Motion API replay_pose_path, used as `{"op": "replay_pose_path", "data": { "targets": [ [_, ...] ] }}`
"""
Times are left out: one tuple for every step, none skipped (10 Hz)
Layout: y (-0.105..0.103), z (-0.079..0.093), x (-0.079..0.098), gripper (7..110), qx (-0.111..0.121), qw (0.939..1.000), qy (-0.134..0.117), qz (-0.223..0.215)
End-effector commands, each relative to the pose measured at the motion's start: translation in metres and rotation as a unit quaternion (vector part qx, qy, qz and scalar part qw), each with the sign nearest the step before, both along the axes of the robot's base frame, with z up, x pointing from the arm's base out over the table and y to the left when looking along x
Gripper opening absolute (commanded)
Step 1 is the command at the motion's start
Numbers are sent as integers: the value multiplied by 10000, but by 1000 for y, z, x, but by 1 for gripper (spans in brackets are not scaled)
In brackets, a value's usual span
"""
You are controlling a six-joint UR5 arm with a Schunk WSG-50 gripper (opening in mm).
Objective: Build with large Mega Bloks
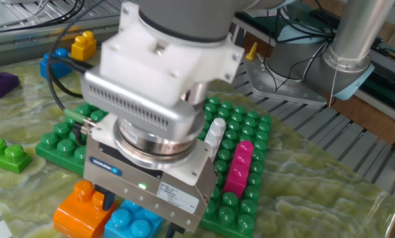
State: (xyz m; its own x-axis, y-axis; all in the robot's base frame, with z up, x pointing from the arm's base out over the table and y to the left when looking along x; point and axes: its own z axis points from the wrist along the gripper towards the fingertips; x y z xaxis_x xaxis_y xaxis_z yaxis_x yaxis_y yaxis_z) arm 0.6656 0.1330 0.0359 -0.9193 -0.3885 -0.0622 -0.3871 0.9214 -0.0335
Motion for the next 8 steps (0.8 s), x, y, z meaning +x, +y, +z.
{"op": "replay_pose_path", "data": {
  "targets": [
    [1,-4,-4,88,44,10000,-13,-30],
    [0,-5,-5,88,52,10000,-6,-30],
    [0,-8,-6,88,98,9999,2,-38],
    [-2,-11,-7,88,106,9999,10,-38],
    [-4,-16,-8,88,106,9999,10,-30],
    [-6,-19,-5,88,104,9999,-5,-15],
    [-9,-21,-3,88,103,9999,-13,8],
    [-10,-22,-2,88,103,9999,-13,8]
  ]
}}
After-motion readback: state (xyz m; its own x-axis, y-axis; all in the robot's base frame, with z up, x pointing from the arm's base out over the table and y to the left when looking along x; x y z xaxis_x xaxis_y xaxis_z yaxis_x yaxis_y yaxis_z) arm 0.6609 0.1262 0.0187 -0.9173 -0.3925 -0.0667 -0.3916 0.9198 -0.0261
